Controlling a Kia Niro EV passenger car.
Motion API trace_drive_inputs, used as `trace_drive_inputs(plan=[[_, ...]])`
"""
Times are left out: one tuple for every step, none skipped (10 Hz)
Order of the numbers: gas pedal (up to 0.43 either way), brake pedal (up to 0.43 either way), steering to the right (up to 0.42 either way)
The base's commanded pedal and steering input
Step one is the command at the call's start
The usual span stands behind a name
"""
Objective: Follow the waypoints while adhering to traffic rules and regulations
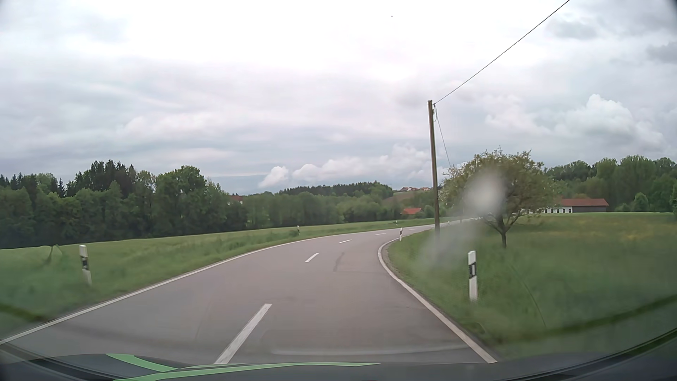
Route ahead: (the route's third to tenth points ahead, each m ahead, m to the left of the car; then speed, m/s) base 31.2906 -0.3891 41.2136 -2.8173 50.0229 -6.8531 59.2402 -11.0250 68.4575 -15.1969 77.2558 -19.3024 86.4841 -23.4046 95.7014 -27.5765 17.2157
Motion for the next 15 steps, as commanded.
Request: trace_drive_inputs(plan=[[0.000,0.213,0.011],[0.000,0.207,0.011],[0.000,0.207,0.014],[0.000,0.201,0.019],[0.000,0.177,0.026],[0.000,0.116,0.034],[0.000,0.006,0.040],[0.000,0.000,0.046],[0.000,0.000,0.052],[0.000,0.000,0.056],[0.000,0.000,0.057],[0.000,0.000,0.057],[0.000,0.000,0.058],[0.028,0.000,0.062],[0.079,0.000,0.066]])
